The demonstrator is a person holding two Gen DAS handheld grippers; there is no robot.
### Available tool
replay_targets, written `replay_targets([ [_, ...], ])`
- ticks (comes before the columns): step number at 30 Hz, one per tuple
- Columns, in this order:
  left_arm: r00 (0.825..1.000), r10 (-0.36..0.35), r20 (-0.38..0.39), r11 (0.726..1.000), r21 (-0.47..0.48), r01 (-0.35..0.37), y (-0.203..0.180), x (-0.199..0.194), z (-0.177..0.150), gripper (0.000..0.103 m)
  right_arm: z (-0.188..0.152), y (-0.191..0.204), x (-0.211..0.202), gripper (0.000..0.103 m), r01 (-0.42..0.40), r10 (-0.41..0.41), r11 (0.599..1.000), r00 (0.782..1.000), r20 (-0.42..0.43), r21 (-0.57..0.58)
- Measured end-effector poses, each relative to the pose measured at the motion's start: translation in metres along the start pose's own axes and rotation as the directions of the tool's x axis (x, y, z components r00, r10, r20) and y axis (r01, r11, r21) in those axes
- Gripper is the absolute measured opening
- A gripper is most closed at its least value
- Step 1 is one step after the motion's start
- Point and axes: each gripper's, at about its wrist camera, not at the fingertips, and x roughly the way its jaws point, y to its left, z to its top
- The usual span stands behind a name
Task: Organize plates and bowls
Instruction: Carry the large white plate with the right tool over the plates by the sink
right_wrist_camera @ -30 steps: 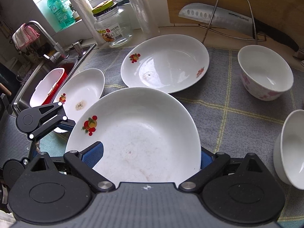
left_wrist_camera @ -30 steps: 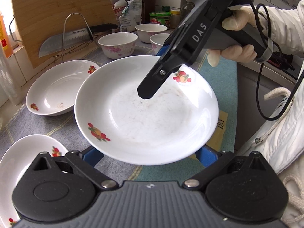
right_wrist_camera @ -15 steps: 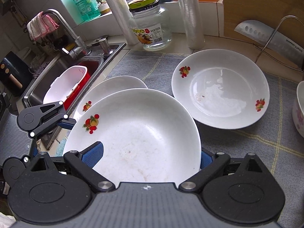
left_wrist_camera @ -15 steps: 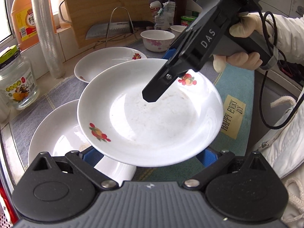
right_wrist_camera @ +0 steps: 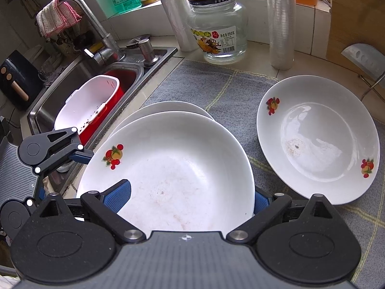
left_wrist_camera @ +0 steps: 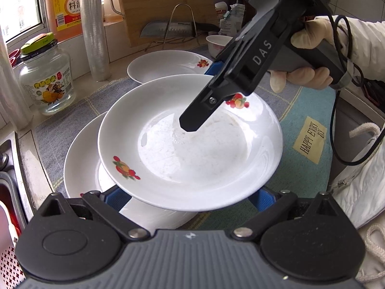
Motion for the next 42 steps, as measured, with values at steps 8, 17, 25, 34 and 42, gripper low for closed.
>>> replay_targets([
  [8, 1.0, -0.011, -0.004, 0.999, -0.032, 0.011, 0.009, 0.001, -0.006, 0.1, 0.008, 0.006, 0.014, 0.101, 0.004, -0.004, 1.0, 1.0, -0.023, -0.014],
  [17, 0.999, -0.028, -0.015, 0.998, -0.055, 0.027, 0.017, 0.002, -0.007, 0.1, 0.011, 0.01, 0.018, 0.101, 0.017, -0.018, 1.0, 0.999, -0.032, -0.026],
  [25, 0.997, -0.044, -0.057, 0.998, -0.053, 0.041, 0.023, 0.009, -0.004, 0.1, 0.014, 0.013, 0.021, 0.101, 0.035, -0.036, 0.999, 0.999, -0.04, -0.027],
  [34, 0.996, -0.044, -0.083, 0.998, -0.058, 0.039, 0.031, 0.011, -0.004, 0.1, 0.014, 0.015, 0.021, 0.101, 0.049, -0.05, 0.998, 0.998, -0.04, -0.025],
  [42, 0.996, -0.037, -0.084, 0.998, -0.057, 0.032, 0.033, 0.011, -0.006, 0.099, 0.014, 0.016, 0.019, 0.101, 0.057, -0.058, 0.998, 0.998, -0.038, -0.027],
])
